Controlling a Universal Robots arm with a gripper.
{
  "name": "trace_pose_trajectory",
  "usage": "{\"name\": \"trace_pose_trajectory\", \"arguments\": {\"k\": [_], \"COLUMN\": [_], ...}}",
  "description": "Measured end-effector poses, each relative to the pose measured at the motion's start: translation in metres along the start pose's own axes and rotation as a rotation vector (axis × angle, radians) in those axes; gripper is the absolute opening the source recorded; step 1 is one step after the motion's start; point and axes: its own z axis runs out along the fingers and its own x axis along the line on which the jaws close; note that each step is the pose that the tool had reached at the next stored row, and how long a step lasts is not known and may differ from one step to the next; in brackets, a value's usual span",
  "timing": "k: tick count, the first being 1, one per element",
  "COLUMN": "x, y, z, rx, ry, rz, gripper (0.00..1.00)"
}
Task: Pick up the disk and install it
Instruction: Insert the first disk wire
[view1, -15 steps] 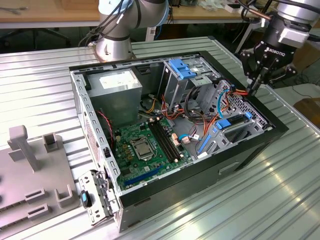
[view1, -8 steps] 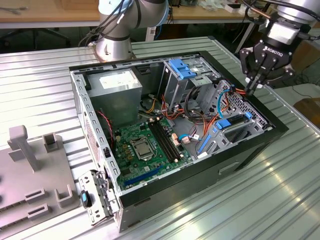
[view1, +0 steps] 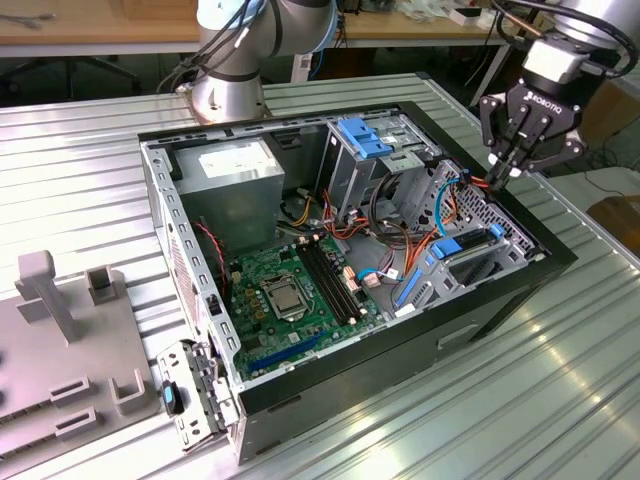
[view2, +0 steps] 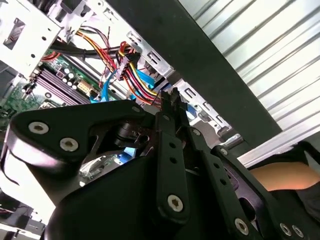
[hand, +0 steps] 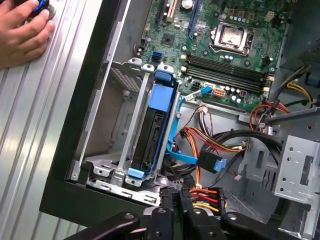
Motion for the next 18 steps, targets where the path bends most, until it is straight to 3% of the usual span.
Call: {"name": "trace_pose_trajectory", "arguments": {"k": [4,6,12,14,18], "x": [0.0104,0.0106,0.0098,0.0076,0.0071], "y": [0.0038,0.0041,0.0051,0.0133,0.0160], "z": [0.0015,0.0018,0.0066,0.0075,0.0093], "rx": [-0.0002,-0.0008,-0.0093,-0.0087,-0.0006], "ry": [0.0002,-0.0005,-0.0104,-0.0121,-0.0139], "rz": [0.000,0.008,0.114,0.115,0.118], "gripper": [0.17,0.17,0.17,0.17,0.17]}}
